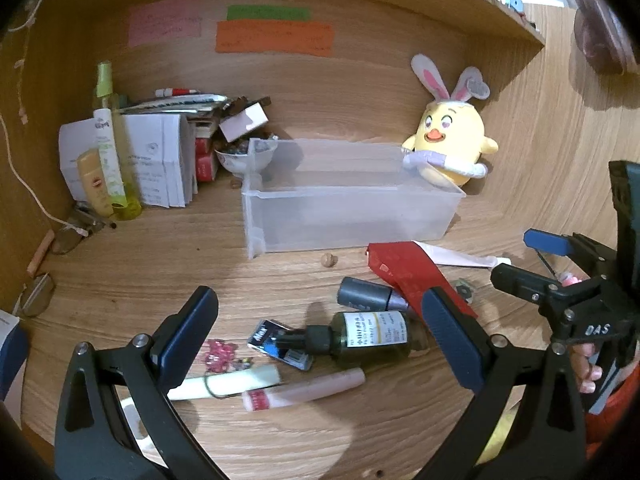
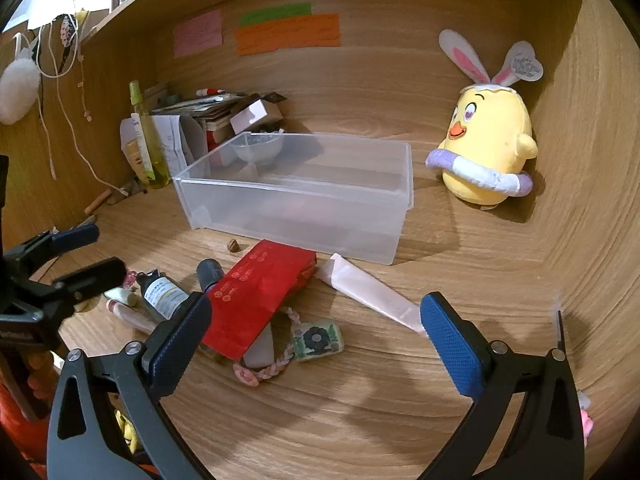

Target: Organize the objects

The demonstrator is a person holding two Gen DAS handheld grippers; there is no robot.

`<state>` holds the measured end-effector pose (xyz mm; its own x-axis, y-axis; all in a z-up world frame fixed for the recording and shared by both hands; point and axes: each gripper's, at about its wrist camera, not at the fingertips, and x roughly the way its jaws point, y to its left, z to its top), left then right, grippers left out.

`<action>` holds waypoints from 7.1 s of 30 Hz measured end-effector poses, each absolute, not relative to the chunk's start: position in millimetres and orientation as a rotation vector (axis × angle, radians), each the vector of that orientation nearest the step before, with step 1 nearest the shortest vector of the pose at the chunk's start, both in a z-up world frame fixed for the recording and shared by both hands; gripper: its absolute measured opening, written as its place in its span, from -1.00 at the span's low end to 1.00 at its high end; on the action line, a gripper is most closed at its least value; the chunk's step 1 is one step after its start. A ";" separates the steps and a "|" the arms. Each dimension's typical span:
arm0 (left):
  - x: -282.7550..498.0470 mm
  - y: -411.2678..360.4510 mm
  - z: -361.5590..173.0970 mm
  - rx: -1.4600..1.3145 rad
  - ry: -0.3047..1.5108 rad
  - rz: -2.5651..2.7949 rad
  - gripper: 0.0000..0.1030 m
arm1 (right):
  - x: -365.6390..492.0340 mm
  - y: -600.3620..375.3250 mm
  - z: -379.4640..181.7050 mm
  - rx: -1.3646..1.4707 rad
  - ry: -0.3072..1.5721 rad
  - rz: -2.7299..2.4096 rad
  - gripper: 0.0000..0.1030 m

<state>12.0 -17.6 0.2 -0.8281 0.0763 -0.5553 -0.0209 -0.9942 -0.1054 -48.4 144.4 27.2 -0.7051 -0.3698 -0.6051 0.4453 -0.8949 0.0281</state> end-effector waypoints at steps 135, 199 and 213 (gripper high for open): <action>-188.6 -28.5 -4.1 -1.294 -0.089 2.837 -0.24 | -235.7 71.1 14.5 1.075 0.274 -2.404 -0.40; -22.3 -78.2 12.7 -1.204 -0.107 2.970 0.88 | -111.7 134.1 53.3 0.860 0.370 -2.497 0.70; -16.0 -99.3 -37.4 -1.436 -0.180 2.869 0.80 | -118.4 161.2 3.4 1.054 0.395 -2.471 0.70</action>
